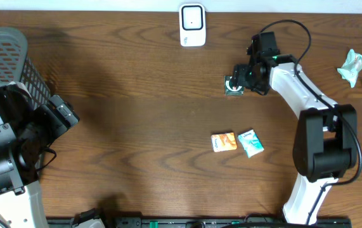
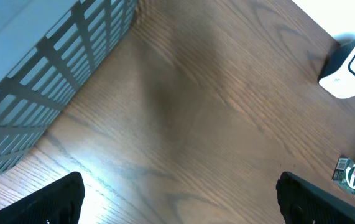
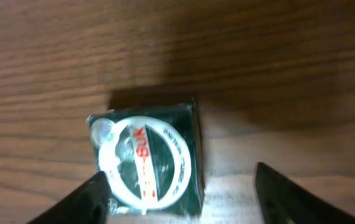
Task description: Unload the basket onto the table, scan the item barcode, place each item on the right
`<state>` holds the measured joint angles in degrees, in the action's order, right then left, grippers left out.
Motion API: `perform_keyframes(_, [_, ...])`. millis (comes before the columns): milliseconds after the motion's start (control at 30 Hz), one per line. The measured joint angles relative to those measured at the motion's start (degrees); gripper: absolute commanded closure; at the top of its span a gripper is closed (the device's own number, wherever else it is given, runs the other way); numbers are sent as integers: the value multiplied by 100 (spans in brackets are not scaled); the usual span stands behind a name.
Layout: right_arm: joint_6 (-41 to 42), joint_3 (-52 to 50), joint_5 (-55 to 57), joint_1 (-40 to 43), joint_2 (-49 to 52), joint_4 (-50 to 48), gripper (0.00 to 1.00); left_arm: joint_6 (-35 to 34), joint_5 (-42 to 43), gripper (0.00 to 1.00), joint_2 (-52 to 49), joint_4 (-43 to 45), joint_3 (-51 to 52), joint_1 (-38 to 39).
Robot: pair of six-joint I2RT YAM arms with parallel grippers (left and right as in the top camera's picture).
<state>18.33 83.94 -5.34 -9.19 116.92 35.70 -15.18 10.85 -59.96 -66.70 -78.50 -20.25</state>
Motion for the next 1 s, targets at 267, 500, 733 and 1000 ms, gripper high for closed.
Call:
perform_keyframes(267, [7, 0, -11, 46, 103, -103, 47, 0, 0, 2, 0, 0, 0, 0])
perform_keyframes(500, [13, 35, -236, 142, 361, -192, 78, 0, 0, 2, 0, 0, 0, 0])
perform_keyframes(733, [17, 94, -400, 234, 372, -129, 99, 0, 0, 2, 0, 0, 0, 0])
perform_keyframes(1000, [-144, 111, -529, 651, 531, 256, 93, 0, 0, 2, 0, 0, 0, 0])
